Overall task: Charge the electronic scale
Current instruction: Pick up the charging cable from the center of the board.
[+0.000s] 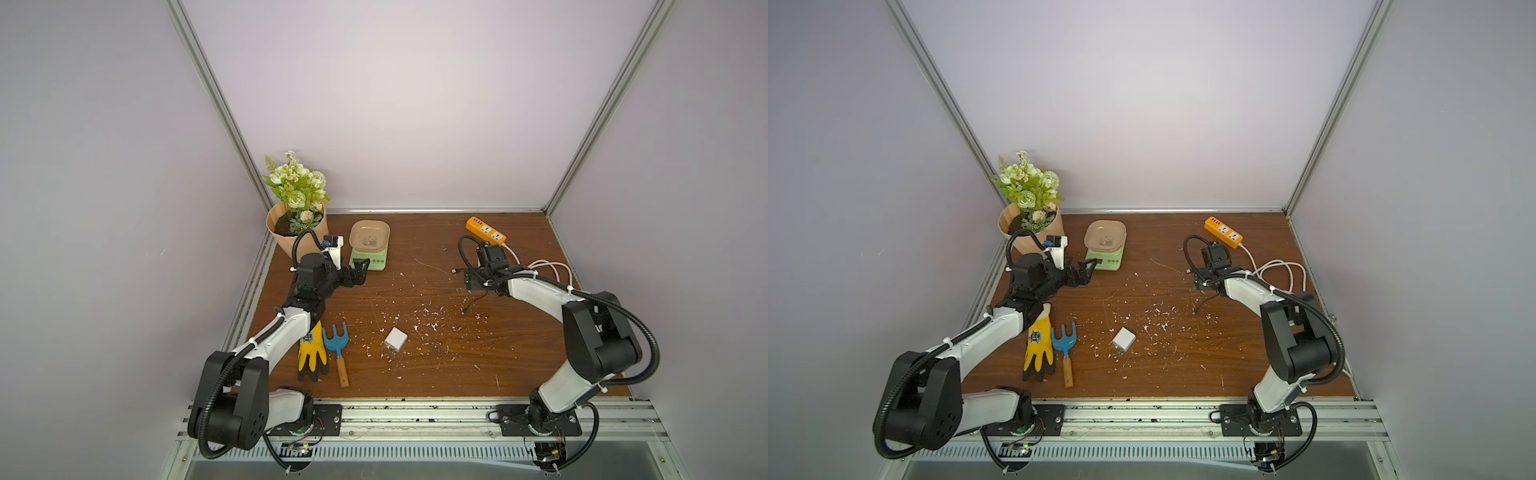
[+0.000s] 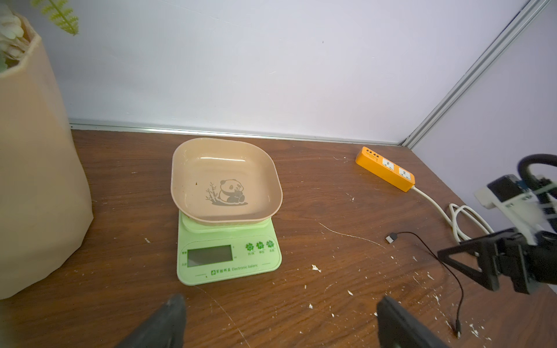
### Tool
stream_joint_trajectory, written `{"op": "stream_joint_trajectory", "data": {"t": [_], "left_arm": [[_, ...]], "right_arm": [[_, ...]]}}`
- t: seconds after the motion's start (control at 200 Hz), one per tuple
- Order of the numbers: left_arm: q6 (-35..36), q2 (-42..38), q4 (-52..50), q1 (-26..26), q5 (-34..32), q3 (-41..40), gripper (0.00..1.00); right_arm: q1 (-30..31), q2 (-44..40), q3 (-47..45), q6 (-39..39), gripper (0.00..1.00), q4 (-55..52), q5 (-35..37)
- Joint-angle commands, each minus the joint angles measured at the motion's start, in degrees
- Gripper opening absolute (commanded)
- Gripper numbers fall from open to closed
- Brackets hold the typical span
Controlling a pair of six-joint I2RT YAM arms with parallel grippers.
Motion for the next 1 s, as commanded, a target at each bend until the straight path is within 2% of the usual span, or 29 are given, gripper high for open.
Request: {"op": "stream_joint_trajectory", "data": {"t": [0.0, 0.2, 0.465, 0.54, 0.58, 0.746, 0.881, 0.996], "left_arm": [[0.36, -0.46, 0.47, -0.46, 1.19, 1.97, 0.99], [0.55, -1.21, -0.55, -0.53, 1.19, 2.16, 0.99], [0.38, -1.45, -1.54, -0.55, 1.32, 2.78, 0.99], [0.32, -1.69, -1.80, -0.56, 1.40, 2.86, 0.99], [0.32, -1.77, -1.98, -0.56, 1.41, 2.97, 0.99], [-1.02, -2.07, -2.42, -0.63, 2.02, 3.17, 0.99], [-4.17, -1.41, -2.58, -1.10, 3.31, 4.16, 1.00], [-6.36, -0.09, -4.62, -2.92, 4.26, 6.58, 0.99]], "right_arm": [[-1.05, 4.17, 5.09, -5.91, 0.82, 0.70, 1.25], [-2.41, 10.34, 10.63, -9.38, 0.78, 1.12, -3.69], [-3.14, 13.48, 12.80, -10.80, 0.64, 0.47, -6.24], [-3.24, 14.05, 13.09, -10.96, 0.58, 0.23, -6.66], [-3.33, 14.19, 13.22, -10.98, 0.51, 0.29, -6.86], [-3.38, 13.86, 13.09, -11.01, 0.00, 0.99, -9.08], [-3.22, 10.59, 11.58, -10.86, 0.00, 1.95, -11.41], [-1.92, 4.03, 7.70, -11.14, 0.00, 4.87, -16.69]]}}
